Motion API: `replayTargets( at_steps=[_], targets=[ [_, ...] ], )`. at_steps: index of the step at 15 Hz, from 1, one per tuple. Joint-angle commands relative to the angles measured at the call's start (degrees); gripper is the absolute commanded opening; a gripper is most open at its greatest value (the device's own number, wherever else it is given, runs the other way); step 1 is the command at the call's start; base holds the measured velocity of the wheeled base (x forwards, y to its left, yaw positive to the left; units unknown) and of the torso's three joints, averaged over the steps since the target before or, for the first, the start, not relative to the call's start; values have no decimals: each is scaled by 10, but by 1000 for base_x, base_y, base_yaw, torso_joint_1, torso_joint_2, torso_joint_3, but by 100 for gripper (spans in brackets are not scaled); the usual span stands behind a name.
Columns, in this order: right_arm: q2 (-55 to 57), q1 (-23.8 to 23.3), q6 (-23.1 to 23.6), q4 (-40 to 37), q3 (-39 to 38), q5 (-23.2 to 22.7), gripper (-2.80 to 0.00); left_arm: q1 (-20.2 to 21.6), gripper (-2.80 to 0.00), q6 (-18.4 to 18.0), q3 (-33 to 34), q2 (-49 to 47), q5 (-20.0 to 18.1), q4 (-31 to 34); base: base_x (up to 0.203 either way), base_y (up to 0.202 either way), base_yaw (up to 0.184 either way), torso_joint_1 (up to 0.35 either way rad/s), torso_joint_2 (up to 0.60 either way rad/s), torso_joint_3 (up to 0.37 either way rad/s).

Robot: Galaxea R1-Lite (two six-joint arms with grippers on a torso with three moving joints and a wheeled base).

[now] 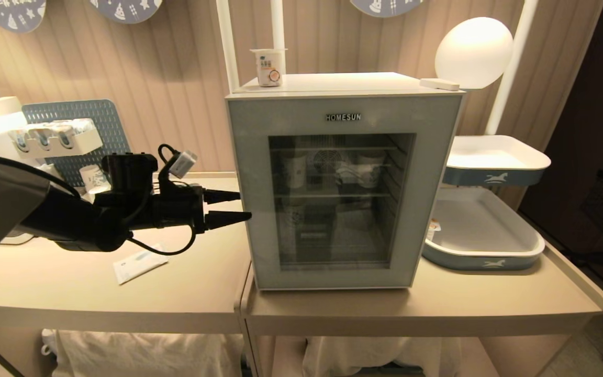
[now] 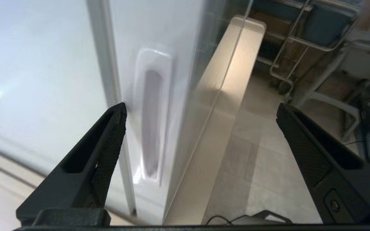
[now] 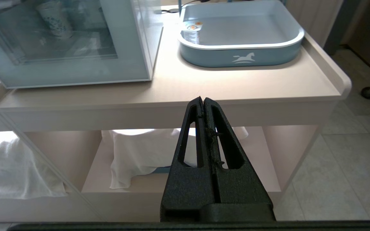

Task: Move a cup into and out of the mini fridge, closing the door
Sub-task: Open the freezer door

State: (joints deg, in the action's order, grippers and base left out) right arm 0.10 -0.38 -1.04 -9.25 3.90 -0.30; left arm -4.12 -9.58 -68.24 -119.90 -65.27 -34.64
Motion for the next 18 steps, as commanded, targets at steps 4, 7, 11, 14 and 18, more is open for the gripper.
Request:
replayTargets(
  at_steps=[4,7,11,14,18],
  targets=[
    [1,0,0,-1,0,0,-280,-2,0,21,29,20,-12,-3,0,0,0,0,0,0],
    [0,0,0,-1,0,0,-280,-2,0,17,54,39,-18,-3,0,0,0,0,0,0],
    [1,0,0,-1,0,0,-280,-2,0,17,65,44,-18,-3,0,0,0,0,0,0],
    [1,0,0,-1,0,0,-280,-11,0,18,66,44,-19,-2,0,0,0,0,0,0],
    [1,0,0,-1,0,0,-280,-24,0,20,64,37,-17,-4,0,0,0,0,0,0]
  ],
)
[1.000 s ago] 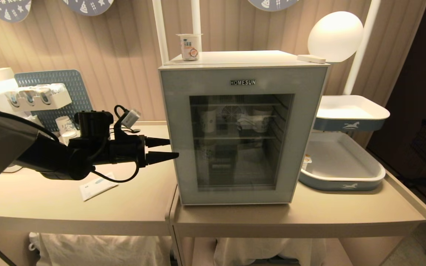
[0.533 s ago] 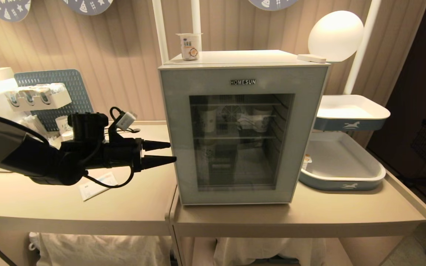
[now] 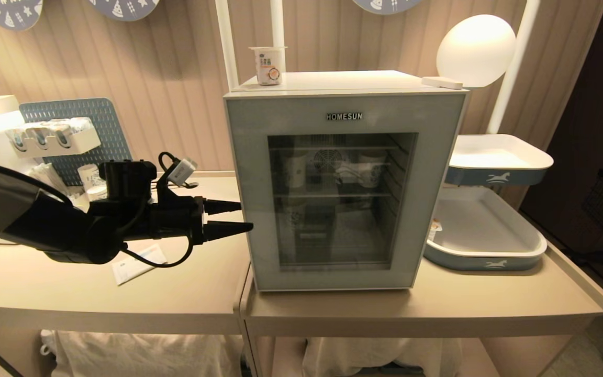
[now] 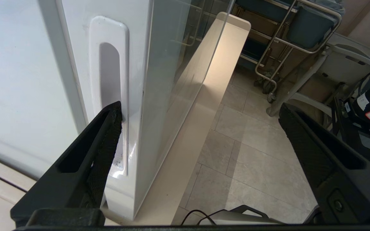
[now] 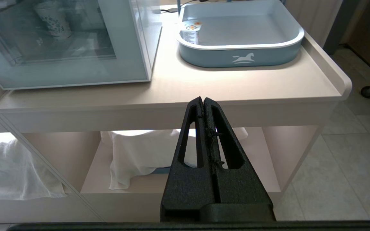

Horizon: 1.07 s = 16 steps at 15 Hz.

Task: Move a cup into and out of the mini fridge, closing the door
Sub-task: Open the freezer door

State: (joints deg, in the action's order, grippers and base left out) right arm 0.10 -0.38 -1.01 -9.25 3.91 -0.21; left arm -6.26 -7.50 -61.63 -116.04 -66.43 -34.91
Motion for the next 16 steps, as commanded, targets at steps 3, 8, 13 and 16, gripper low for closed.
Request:
replayTargets(
  at_steps=[3,8,13,16],
  targets=[
    [1,0,0,-1,0,-1,-280,-9,0,0,-4,-7,-5,-1,0,0,0,0,0,0],
    [1,0,0,-2,0,0,-280,-9,0,1,35,38,-7,0,0,0,0,0,0,0],
    [1,0,0,-2,0,0,-280,-15,0,-1,82,94,-7,-1,0,0,0,0,0,0],
    [1,0,0,-2,0,0,-280,-18,0,-4,124,141,-7,-1,0,0,0,0,0,0]
  ],
)
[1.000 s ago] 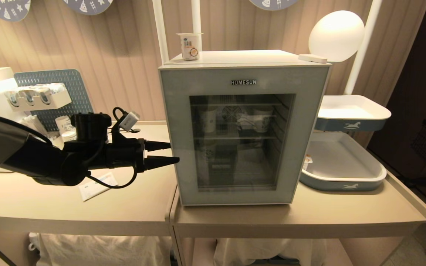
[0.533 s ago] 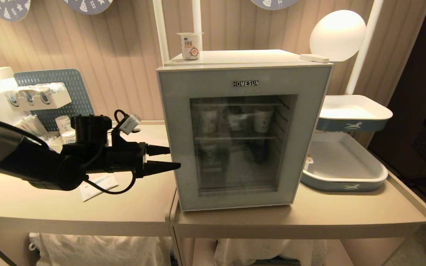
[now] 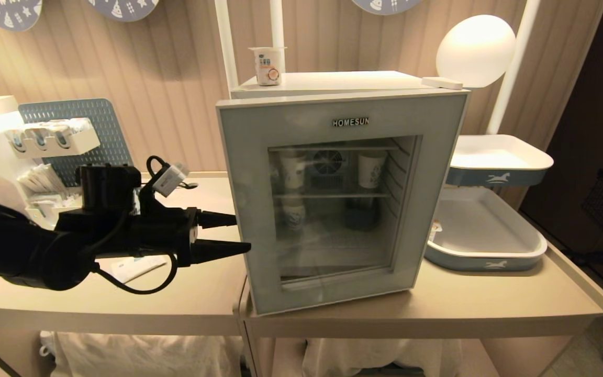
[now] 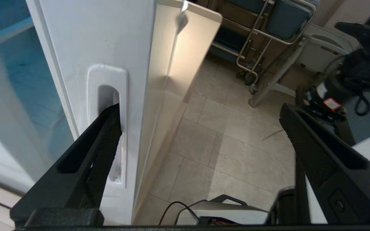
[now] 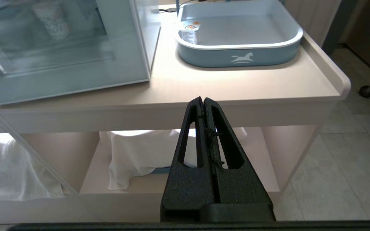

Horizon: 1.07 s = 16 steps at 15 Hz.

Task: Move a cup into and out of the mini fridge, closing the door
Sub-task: Open the freezer door

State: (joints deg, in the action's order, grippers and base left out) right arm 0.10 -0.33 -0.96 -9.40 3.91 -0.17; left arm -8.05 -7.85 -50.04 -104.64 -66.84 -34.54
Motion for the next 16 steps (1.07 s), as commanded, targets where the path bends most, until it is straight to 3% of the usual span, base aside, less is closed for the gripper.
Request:
replayTargets(
  at_steps=[1,8,11,14,15,16],
  targets=[
    [1,0,0,-1,0,0,-280,-3,0,-2,25,48,-3,-4,0,0,0,0,0,0],
    [1,0,0,-1,0,0,-280,0,0,2,130,163,7,-5,0,0,0,0,0,0],
    [1,0,0,-1,0,0,-280,67,0,5,132,146,20,-5,0,0,0,0,0,0],
    [1,0,0,-1,0,0,-280,102,0,6,115,85,75,-14,0,0,0,0,0,0],
    [1,0,0,-1,0,0,-280,103,-280,6,107,62,102,-24,0,0,0,0,0,0],
    [1,0,0,-1,0,0,-280,99,-280,7,99,41,124,-34,0,0,0,0,0,0]
  ],
)
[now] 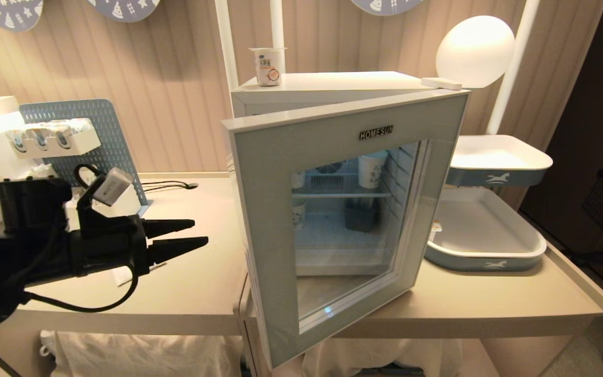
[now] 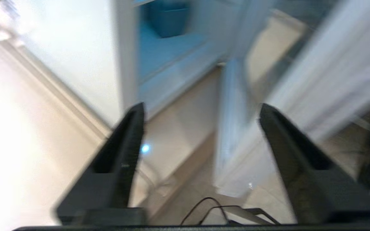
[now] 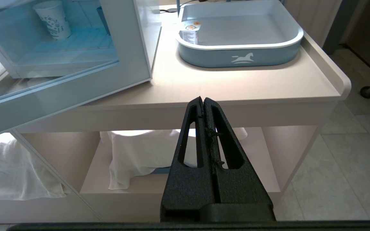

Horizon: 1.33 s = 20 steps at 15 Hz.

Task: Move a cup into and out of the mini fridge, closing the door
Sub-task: Open the freezer door

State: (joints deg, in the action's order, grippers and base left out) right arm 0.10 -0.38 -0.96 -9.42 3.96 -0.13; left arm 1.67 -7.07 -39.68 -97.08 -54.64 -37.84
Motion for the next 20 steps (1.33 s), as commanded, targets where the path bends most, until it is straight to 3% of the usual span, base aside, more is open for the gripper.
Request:
replayTargets(
  at_steps=[1,7,11,17,20],
  targets=[
    [1,0,0,-1,0,0,-280,-13,-280,0,-14,-53,14,-10,0,0,0,0,0,0],
    [1,0,0,0,0,-1,-280,-122,-280,37,-71,-87,24,-15,0,0,0,0,0,0],
    [1,0,0,0,0,0,-280,-181,-280,40,-91,-121,83,-16,0,0,0,0,0,0],
    [1,0,0,-1,0,0,-280,-218,-280,84,-66,-54,55,-15,0,0,0,0,0,0],
    [1,0,0,-1,0,0,-280,-273,-280,85,-57,-18,46,-14,0,0,0,0,0,0]
  ],
)
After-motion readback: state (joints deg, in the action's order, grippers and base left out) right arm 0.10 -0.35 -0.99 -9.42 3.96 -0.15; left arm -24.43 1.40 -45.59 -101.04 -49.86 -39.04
